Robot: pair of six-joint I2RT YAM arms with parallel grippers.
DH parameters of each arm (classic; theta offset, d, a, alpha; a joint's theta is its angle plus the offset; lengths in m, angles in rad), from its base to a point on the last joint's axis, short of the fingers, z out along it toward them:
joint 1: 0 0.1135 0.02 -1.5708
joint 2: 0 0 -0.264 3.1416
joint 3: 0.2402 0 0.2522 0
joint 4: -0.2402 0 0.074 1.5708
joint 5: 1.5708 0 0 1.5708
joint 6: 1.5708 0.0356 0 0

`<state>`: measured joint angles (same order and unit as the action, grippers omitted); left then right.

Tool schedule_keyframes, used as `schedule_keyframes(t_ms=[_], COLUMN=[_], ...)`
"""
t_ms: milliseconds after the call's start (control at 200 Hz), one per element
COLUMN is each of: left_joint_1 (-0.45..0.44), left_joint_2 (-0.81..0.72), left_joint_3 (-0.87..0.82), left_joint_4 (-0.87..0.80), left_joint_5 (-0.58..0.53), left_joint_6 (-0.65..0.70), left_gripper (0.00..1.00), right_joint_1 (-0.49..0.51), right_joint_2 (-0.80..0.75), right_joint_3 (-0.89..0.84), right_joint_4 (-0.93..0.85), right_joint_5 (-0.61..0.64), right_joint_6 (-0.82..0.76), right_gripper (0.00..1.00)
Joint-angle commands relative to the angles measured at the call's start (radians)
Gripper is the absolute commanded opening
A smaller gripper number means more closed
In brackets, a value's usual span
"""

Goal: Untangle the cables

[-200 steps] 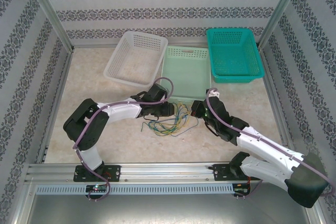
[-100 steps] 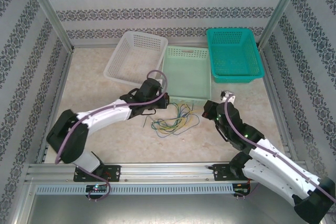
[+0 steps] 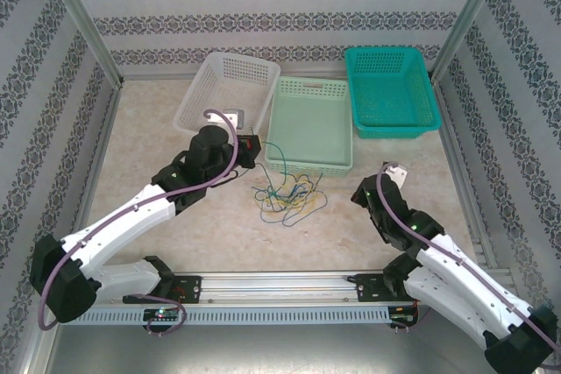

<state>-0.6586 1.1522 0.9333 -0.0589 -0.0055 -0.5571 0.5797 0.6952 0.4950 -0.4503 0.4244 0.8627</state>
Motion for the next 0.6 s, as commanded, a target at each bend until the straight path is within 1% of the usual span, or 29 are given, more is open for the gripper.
schedule_keyframes(t_ms=[0, 90, 150, 240, 290, 360, 420, 595], left_joint_1=[0.018, 0.024, 0.024, 0.026, 0.025, 0.024, 0.025, 0.025], left_joint_2=[-0.038, -0.061, -0.063, -0.046, -0.035, -0.027, -0.025, 0.002], left_joint_3=[-0.019, -0.032, -0.036, -0.051, -0.056, -0.072, -0.087, -0.072], left_joint_4=[0.072, 0.11, 0.126, 0.164, 0.175, 0.196, 0.22, 0.218], left_joint_5=[-0.03, -0.021, -0.01, 0.029, 0.032, 0.032, 0.03, 0.038], left_joint_6=[-0.01, -0.016, -0.026, -0.049, -0.064, -0.086, -0.106, -0.116], left_gripper=[0.0, 0.0, 0.0, 0.0, 0.0, 0.0, 0.0, 0.0], right_joint_1=[-0.004, -0.006, -0.007, -0.006, -0.005, 0.002, 0.016, 0.064], right_joint_2=[0.07, 0.131, 0.156, 0.16, 0.148, 0.11, 0.064, -0.039], right_joint_3=[0.019, 0.045, 0.06, 0.062, 0.065, 0.06, 0.048, 0.014], right_joint_4=[-0.052, -0.064, -0.034, 0.062, 0.082, 0.095, 0.096, 0.103], right_joint_5=[0.007, 0.0, -0.043, -0.137, -0.162, -0.188, -0.205, -0.278], right_joint_6=[0.021, 0.022, -0.009, -0.075, -0.085, -0.106, -0.132, -0.197], right_gripper=[0.0, 0.0, 0.17, 0.35, 0.49, 0.58, 0.64, 0.67])
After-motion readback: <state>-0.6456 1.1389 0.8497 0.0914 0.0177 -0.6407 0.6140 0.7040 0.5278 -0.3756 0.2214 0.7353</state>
